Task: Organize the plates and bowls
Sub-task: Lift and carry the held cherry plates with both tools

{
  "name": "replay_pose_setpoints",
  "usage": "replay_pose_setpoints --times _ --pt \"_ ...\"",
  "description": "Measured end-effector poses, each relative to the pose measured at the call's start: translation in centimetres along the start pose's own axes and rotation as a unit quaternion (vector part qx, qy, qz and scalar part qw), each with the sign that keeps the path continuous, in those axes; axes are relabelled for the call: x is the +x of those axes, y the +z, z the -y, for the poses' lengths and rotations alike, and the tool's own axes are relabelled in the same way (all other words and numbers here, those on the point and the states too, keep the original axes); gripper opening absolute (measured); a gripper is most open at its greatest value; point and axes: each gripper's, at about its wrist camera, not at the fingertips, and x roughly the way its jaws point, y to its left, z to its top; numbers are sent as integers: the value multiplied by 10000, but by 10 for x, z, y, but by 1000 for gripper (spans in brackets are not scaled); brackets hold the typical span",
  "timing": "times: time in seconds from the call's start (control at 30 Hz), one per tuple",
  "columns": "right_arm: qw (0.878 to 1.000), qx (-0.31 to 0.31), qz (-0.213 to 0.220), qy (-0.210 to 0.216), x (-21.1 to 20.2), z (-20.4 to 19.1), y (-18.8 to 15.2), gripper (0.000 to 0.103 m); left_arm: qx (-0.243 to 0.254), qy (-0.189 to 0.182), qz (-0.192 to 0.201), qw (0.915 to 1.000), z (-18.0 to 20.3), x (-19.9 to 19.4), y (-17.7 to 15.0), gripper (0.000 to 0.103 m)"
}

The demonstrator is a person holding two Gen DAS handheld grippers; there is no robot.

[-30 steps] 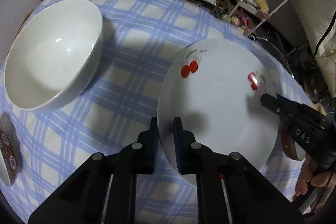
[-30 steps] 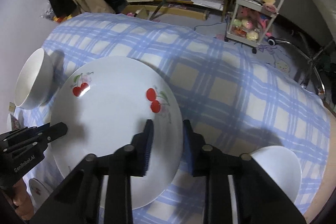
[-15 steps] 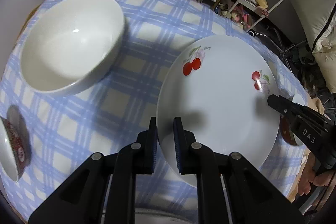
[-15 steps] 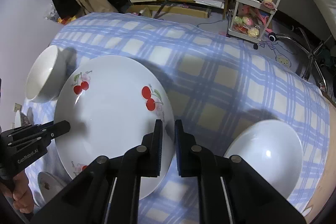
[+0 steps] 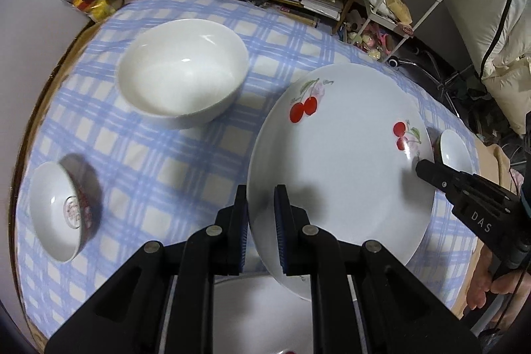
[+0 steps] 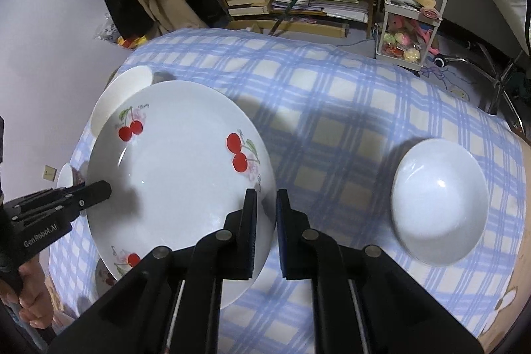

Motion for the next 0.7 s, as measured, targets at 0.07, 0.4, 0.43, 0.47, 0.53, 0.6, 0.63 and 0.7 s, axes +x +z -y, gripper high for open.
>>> replay_pose_setpoints --times 0.07,0.4,0.43,0.47,0.53,0.6,0.63,0.7 --pt "10000 -24 2 -23 -3 -8 -7 13 11 20 43 10000 -5 -8 -7 14" --pt "9998 -123 74 98 -25 -40 -40 13 -30 193 93 9998 -30 -35 -54 14" --pt "9998 -154 80 98 -26 -43 -43 13 -30 216 98 9997 -32 -37 -59 14" --pt "9998 -162 84 98 -27 -46 -46 13 -41 232 96 9997 -35 -39 -65 14" --pt "9997 -184 94 94 -30 -53 -54 13 -97 244 81 9996 -38 -42 -74 14" --pt "9996 -235 119 86 -34 -60 -61 13 -137 270 90 9995 -42 -46 -83 14" --pt "9996 -255 123 93 -35 -63 -65 13 -136 288 104 9994 -44 -48 -87 14" --pt "9995 -297 107 102 -37 -68 -71 13 -154 328 130 9993 -48 -53 -95 14"
